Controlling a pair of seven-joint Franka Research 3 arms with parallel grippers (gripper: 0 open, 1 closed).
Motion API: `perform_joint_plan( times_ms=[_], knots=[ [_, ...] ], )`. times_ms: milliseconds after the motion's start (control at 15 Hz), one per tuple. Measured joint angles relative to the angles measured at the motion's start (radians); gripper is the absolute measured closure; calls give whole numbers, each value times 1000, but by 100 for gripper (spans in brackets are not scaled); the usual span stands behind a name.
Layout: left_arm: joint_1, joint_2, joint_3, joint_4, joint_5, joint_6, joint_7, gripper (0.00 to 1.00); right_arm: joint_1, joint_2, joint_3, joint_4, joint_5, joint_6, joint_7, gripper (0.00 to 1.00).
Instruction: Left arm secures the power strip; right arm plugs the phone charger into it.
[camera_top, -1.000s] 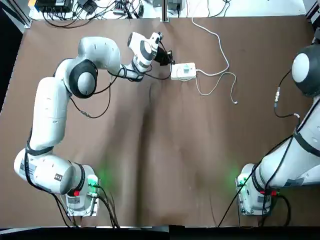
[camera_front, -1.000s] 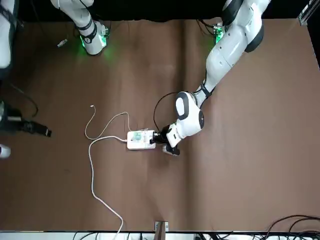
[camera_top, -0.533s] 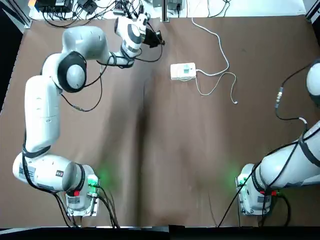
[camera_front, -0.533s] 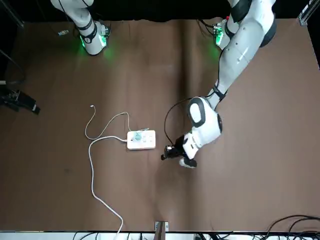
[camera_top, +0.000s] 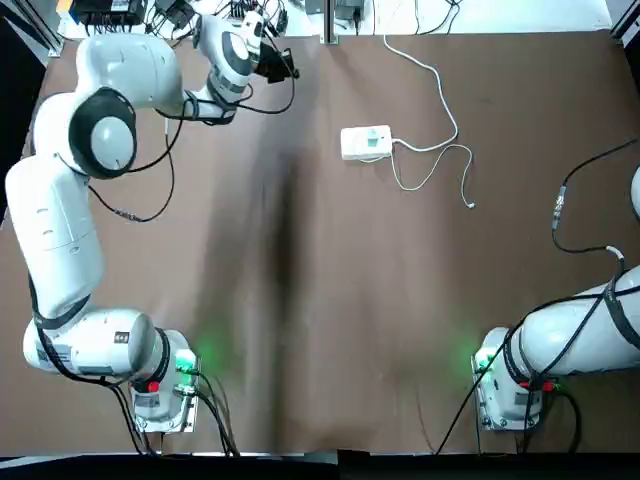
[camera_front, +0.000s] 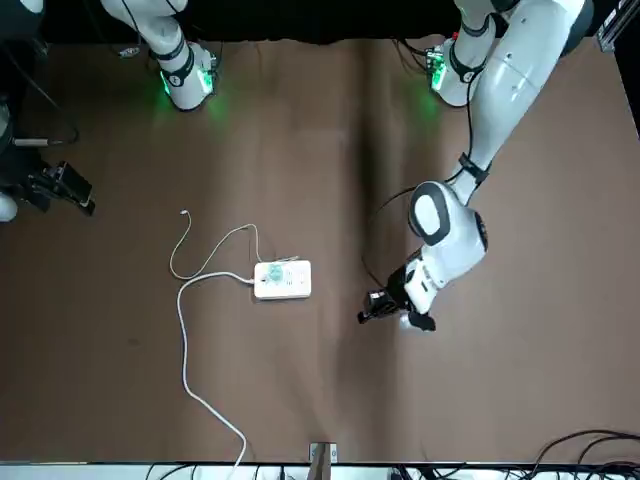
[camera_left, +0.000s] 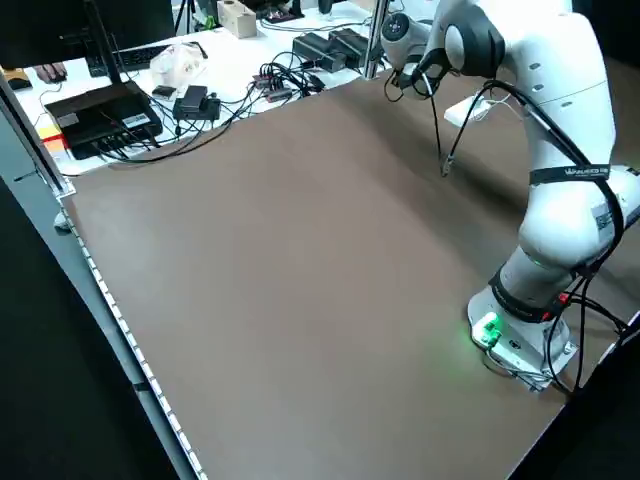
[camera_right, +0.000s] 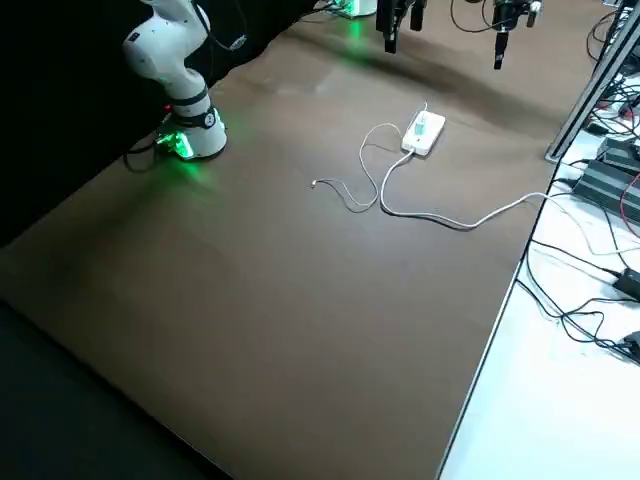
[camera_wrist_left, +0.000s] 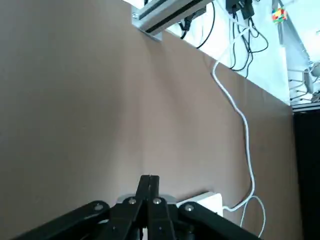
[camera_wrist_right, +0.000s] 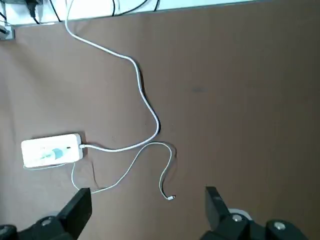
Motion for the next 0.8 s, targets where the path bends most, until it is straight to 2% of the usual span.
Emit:
perform_joint_plan(
  times_ms=[133,467,800],
  knots=[
    [24,-21,13,-11,29,-65,-4,99,1,-12,-1,0,0,2,2,0],
    [58,-83,108,3,168,-285,-93,99,32,-7,-18,-4,0,1,41,0],
    [157,-137,116,32,274,-456,-114,99,35,20,-25,-5,2,2,50,0]
  ],
)
